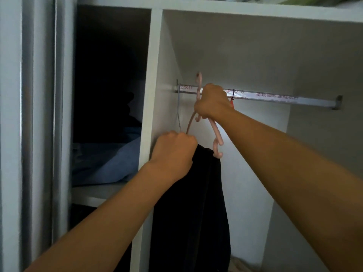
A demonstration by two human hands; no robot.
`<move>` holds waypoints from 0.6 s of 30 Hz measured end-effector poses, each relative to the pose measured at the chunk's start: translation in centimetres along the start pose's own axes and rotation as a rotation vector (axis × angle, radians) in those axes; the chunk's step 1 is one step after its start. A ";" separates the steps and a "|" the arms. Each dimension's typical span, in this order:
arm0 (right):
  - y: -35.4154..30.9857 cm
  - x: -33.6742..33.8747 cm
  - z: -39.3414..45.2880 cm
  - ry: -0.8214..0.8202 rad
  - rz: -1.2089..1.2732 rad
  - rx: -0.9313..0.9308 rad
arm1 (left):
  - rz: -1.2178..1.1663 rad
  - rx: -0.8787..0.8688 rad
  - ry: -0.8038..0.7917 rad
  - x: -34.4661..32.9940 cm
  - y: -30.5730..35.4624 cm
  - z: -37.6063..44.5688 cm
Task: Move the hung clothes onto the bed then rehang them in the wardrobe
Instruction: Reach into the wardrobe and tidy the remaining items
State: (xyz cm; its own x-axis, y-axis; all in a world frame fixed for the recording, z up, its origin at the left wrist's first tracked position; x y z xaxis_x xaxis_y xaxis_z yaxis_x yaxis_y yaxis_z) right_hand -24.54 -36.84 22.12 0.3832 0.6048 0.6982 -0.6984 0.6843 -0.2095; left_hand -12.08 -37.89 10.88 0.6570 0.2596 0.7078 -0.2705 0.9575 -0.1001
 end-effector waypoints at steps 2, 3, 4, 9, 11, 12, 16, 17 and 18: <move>-0.7 -0.7 1.1 0.008 -0.008 -0.002 | -0.011 0.008 0.005 -0.4 -0.7 0.2; -1.0 -1.1 1.6 0.010 -0.013 -0.003 | -0.007 0.007 0.007 -0.6 -1.0 0.3; -1.4 -1.5 2.1 0.008 -0.012 -0.006 | -0.006 0.000 0.013 -0.6 -1.1 0.3; -3.4 -3.4 4.0 -0.001 0.039 0.012 | 0.017 -0.016 0.008 -0.9 -1.1 0.5; -4.0 -4.0 4.3 0.013 0.050 0.016 | 0.070 -0.018 -0.001 -1.4 -1.3 0.6; -4.2 -4.3 4.3 0.015 0.055 0.018 | 0.078 -0.020 -0.014 -1.7 -1.5 0.6; -3.4 -5.9 3.9 -0.018 0.074 -0.006 | 0.064 -0.011 -0.049 -1.9 -1.5 0.6; -3.0 -6.4 3.7 -0.030 0.074 -0.016 | 0.056 -0.012 -0.059 -1.6 -1.3 0.6; -2.6 -6.8 3.5 -0.038 0.078 -0.023 | 0.045 -0.020 -0.066 -1.4 -1.2 0.6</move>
State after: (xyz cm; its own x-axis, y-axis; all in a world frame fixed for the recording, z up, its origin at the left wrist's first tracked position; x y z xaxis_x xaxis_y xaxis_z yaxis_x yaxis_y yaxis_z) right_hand -27.42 -44.18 20.32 0.3044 0.6413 0.7043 -0.7111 0.6450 -0.2800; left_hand -13.11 -39.47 10.42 0.5961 0.2942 0.7471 -0.2845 0.9475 -0.1462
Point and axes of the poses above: each hand's wrist, its own z-axis towards the middle knuckle, its own x-axis out of the back of the hand, y = z × x, the point moved 9 cm from there along z, towards the middle knuckle, and after that the axes turned 6 degrees about -z, right-handed, at the moved point
